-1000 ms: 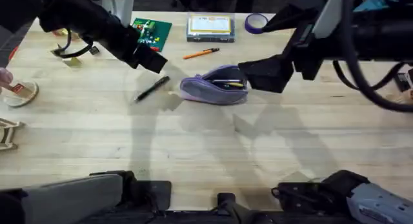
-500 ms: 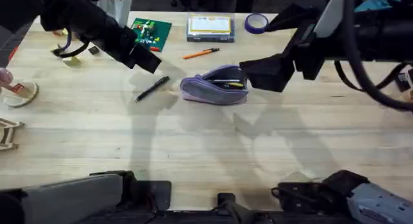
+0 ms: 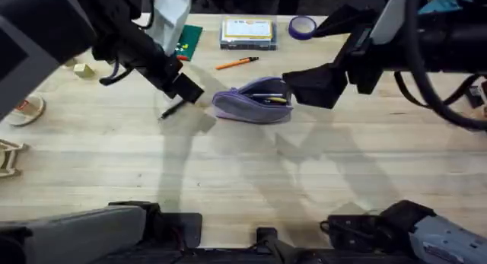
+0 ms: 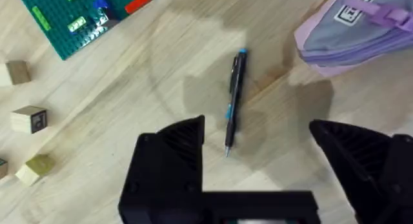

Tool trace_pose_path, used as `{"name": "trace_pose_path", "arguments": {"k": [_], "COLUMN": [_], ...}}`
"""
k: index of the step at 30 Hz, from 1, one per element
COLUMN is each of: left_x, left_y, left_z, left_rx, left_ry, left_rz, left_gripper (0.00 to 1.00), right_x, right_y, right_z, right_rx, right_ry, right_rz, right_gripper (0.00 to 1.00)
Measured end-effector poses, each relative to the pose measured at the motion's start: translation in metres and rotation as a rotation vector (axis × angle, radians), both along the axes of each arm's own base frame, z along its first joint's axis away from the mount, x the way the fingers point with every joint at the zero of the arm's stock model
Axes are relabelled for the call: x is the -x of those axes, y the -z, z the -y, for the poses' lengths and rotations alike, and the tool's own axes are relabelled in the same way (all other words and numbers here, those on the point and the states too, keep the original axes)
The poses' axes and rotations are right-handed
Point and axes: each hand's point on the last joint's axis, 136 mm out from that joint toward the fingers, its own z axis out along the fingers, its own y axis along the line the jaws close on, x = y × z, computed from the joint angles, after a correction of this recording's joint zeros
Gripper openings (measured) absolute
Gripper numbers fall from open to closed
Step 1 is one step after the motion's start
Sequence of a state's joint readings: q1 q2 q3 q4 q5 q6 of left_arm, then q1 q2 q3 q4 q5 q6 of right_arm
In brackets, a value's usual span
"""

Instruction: Unzip the bag, pick up the pens from the table one at a time and place them inside, then zip the bag closed.

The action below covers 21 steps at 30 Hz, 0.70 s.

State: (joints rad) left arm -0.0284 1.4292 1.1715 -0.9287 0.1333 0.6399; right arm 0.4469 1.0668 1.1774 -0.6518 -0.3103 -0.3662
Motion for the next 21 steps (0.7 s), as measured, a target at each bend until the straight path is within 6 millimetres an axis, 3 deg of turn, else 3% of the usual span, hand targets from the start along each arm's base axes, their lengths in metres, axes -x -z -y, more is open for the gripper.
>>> {"name": "trace_pose_path", "arguments": {"k": [10, 21], "left_x": [0.004, -0.001], "left_y": [0.040, 0.047], "left_z": [0.002, 0.001], "left_rx": [-0.046, -0.054], "left_ry": [0.015, 0.011], "left_rz": [0.002, 0.025], "left_gripper": [0.994, 0.994], "right_x": [0.000, 0.000], "right_y": [0.000, 0.000], "right_z": [0.000, 0.000], "right_rx": [0.000, 0.000], "right_ry": [0.000, 0.000], "right_rz": [0.001, 0.001], "right_gripper": [0.998, 0.998]}}
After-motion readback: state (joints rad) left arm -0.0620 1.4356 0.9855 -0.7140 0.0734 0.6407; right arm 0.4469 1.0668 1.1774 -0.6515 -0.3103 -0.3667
